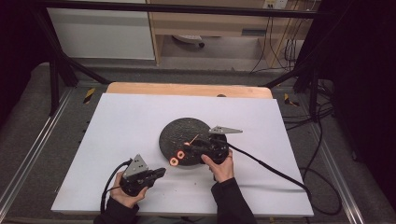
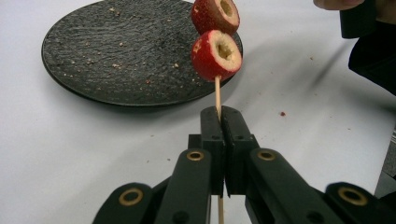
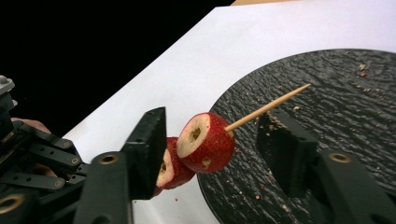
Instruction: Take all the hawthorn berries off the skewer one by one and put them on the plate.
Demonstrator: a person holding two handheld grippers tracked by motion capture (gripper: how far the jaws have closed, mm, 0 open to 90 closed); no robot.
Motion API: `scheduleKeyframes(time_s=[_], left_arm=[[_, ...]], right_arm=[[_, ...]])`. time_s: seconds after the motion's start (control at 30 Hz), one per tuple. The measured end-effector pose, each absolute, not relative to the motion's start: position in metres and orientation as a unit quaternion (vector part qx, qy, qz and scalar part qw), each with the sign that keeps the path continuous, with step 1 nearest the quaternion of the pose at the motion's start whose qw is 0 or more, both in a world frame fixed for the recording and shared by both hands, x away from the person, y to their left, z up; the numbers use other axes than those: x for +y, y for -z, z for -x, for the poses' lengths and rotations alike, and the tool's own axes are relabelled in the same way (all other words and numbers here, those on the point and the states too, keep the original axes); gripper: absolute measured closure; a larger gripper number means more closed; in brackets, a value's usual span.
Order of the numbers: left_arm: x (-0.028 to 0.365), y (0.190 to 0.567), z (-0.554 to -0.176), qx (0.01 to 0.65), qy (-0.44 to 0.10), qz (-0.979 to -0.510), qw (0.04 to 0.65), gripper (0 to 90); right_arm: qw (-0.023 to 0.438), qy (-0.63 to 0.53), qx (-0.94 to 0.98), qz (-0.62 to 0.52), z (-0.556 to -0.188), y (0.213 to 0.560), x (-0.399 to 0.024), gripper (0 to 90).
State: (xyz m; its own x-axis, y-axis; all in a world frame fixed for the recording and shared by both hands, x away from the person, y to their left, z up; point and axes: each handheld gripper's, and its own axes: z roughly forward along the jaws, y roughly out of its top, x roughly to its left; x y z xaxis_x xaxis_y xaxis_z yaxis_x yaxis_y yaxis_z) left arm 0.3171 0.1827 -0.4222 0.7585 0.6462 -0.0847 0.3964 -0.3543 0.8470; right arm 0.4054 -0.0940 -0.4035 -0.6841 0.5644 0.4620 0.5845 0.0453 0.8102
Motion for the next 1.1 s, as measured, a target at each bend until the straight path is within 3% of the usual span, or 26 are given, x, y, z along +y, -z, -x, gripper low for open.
scheduleKeyframes(time_s=[0.27,0.7,1.1], left_arm=[[0.181,0.423,-0.317,0.321,-0.134,-0.811,0.470,88.3],[0.182,0.421,-0.316,0.319,-0.139,-0.805,0.480,88.3],[0.186,0.420,-0.316,0.321,-0.141,-0.803,0.481,88.3]], right_arm=[[0.033,0.565,-0.721,0.399,-0.406,0.405,-0.093,60.9],[0.024,0.578,-0.706,0.409,-0.410,0.393,-0.101,61.9],[-0.015,0.587,-0.690,0.424,-0.430,0.370,-0.123,62.1]])
